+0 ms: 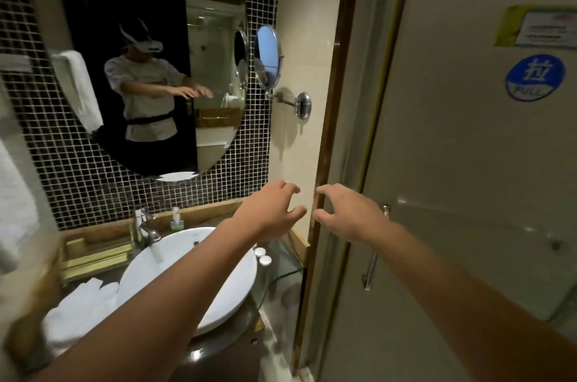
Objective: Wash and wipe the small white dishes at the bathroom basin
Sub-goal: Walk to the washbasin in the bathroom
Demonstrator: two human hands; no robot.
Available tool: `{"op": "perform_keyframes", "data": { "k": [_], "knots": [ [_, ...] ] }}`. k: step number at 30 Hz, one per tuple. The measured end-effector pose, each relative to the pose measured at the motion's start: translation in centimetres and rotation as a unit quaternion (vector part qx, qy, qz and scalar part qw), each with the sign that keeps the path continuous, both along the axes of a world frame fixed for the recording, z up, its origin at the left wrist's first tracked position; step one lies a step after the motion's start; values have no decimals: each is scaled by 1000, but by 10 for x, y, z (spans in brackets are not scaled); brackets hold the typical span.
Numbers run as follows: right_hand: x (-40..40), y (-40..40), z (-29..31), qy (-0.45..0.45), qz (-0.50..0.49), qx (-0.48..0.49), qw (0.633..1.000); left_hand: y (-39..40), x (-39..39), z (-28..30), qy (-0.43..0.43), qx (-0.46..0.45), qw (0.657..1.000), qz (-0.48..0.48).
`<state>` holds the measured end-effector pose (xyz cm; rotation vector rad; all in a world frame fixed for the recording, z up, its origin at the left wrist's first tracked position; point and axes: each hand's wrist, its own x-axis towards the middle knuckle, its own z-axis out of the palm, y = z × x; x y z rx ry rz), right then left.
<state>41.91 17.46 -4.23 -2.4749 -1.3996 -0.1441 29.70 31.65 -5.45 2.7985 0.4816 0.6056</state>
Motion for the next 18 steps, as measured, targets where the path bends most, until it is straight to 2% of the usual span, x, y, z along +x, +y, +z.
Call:
{"op": "perform_keyframes", "data": {
  "k": [7,18],
  "knots": [
    [23,86,-6,13,27,27,999,73,-7,-17,18,-16,997,70],
    [54,187,-26,-7,91,-13,996,162,8,-29,44,-6,992,122]
  ]
}}
